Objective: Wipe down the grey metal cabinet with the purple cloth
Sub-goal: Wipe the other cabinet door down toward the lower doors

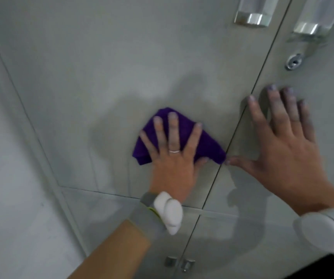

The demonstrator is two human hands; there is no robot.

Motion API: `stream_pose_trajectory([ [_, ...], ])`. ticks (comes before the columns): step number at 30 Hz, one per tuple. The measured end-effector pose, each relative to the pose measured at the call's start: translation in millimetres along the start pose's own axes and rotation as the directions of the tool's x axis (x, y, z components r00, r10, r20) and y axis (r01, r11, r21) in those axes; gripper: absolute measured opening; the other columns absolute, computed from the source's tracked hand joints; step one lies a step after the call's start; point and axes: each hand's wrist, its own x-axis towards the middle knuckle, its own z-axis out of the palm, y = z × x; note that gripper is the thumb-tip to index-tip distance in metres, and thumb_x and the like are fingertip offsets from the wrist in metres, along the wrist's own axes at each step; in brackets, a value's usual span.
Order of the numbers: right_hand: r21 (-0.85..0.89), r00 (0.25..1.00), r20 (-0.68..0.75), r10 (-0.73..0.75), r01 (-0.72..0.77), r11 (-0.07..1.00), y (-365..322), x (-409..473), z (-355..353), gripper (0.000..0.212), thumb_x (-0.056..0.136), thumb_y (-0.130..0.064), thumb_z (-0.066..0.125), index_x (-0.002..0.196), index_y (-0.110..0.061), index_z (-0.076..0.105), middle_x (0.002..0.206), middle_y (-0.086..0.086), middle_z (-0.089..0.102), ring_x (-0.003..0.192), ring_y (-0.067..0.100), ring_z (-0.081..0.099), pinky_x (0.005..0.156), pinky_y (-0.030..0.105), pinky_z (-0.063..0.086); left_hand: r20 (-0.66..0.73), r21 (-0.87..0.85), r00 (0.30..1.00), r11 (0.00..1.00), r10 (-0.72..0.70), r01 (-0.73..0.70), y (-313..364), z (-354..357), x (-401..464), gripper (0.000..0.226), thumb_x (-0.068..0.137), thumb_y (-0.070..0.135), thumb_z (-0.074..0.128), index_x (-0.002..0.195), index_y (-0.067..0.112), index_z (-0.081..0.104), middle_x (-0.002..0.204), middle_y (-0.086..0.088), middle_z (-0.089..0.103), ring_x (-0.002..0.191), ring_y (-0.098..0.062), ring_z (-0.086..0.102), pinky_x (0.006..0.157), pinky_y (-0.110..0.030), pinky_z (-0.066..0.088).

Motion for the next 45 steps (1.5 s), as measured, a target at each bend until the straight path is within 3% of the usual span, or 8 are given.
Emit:
stream_pose_trajectory([
  [5, 0.030, 0.999, -0.048, -0.014, 0.016, 0.999, 7, -13, 12, 0.106, 0.074, -0.082, 0.043, 0.155, -0.019, 0.017, 0.164, 0.006, 0.003, 0.150, 0.031, 0.008, 0.120, 0.049, 0.009, -0.004, 0.027, 1.000, 0.999, 0.020, -0.020, 17, 6, -4, 0.078, 0.087, 0.062, 0.048, 0.150, 0.031, 0.016, 0.155, -0.016, -0.007, 0.145, -0.042, -0.011, 0.109, -0.071, 0.004],
  [8, 0.016, 0.998, -0.055, -0.025, 0.026, 1.000, -14, -10, 17, 0.109, 0.072, -0.080, 0.047, 0.155, -0.017, 0.017, 0.162, 0.012, 0.008, 0.150, 0.031, 0.007, 0.120, 0.049, 0.010, -0.013, 0.050, 0.994, 0.993, 0.112, -0.111, 0, 3, -8, 0.074, 0.088, 0.061, 0.048, 0.150, 0.035, 0.017, 0.156, -0.012, -0.006, 0.146, -0.037, -0.010, 0.111, -0.069, 0.001],
  [14, 0.054, 0.999, -0.023, -0.030, 0.031, 0.998, -74, -12, 30, 0.112, 0.070, -0.084, 0.046, 0.154, -0.015, 0.020, 0.160, 0.017, 0.014, 0.149, 0.033, 0.010, 0.120, 0.050, 0.012, 0.020, 0.151, 0.987, 0.975, 0.159, -0.160, -106, -10, -37, 0.076, 0.085, 0.062, 0.050, 0.149, 0.035, 0.017, 0.157, -0.016, 0.002, 0.144, -0.040, 0.003, 0.108, -0.072, 0.008],
  [21, 0.046, 0.999, -0.020, 0.033, -0.032, 0.998, -97, -15, 48, 0.109, 0.074, -0.084, 0.044, 0.155, -0.016, 0.016, 0.159, 0.023, 0.012, 0.148, 0.036, 0.002, 0.119, 0.055, 0.011, 0.061, 0.162, 0.998, 0.987, -0.016, 0.006, -223, -26, -69, 0.068, 0.093, 0.064, 0.031, 0.149, 0.028, 0.018, 0.154, -0.023, 0.004, 0.141, -0.050, 0.007, 0.108, -0.072, 0.013],
  [26, 0.074, 0.999, -0.035, 0.017, -0.015, 0.997, -93, -14, 46, 0.109, 0.073, -0.083, 0.046, 0.155, -0.016, 0.017, 0.158, 0.024, 0.013, 0.146, 0.042, 0.010, 0.120, 0.052, 0.009, 0.020, 0.063, 0.988, 0.987, -0.152, 0.150, -190, -13, -72, 0.074, 0.091, 0.061, 0.042, 0.149, 0.019, 0.022, 0.152, -0.032, 0.006, 0.138, -0.056, 0.005, 0.108, -0.072, 0.008],
  [31, 0.107, 0.999, -0.031, -0.027, 0.030, 0.994, -83, -20, 42, 0.112, 0.068, -0.078, 0.054, 0.155, -0.018, 0.018, 0.159, 0.019, 0.015, 0.148, 0.036, 0.010, 0.120, 0.049, 0.009, 0.063, 0.020, 0.993, 0.995, -0.098, 0.097, -109, 16, -90, 0.080, 0.086, 0.056, 0.053, 0.150, 0.024, 0.018, 0.153, -0.025, 0.003, 0.139, -0.052, 0.001, 0.106, -0.075, 0.008],
  [36, 0.101, 0.999, 0.012, -0.046, 0.044, 0.994, -76, -37, 41, 0.112, 0.068, -0.080, 0.051, 0.155, -0.019, 0.016, 0.159, 0.017, 0.015, 0.150, 0.027, 0.001, 0.121, 0.046, 0.005, 0.088, -0.046, 0.984, 0.986, -0.155, 0.159, -40, 33, -100, 0.082, 0.090, 0.069, 0.034, 0.153, 0.030, 0.001, 0.157, -0.016, -0.023, 0.143, -0.048, -0.008, 0.107, -0.073, 0.008],
  [45, 0.217, 1.000, 0.016, -0.007, 0.003, 0.976, -109, -46, 49, 0.090, 0.087, -0.075, 0.033, 0.154, -0.017, 0.017, 0.159, 0.019, 0.014, 0.149, 0.018, -0.006, 0.120, 0.050, 0.010, 0.037, -0.017, 0.998, 0.999, -0.045, 0.046, -89, 33, -109, 0.061, 0.094, 0.062, 0.035, 0.148, 0.039, 0.018, 0.157, -0.009, -0.001, 0.147, -0.036, -0.003, 0.111, -0.068, 0.010],
])
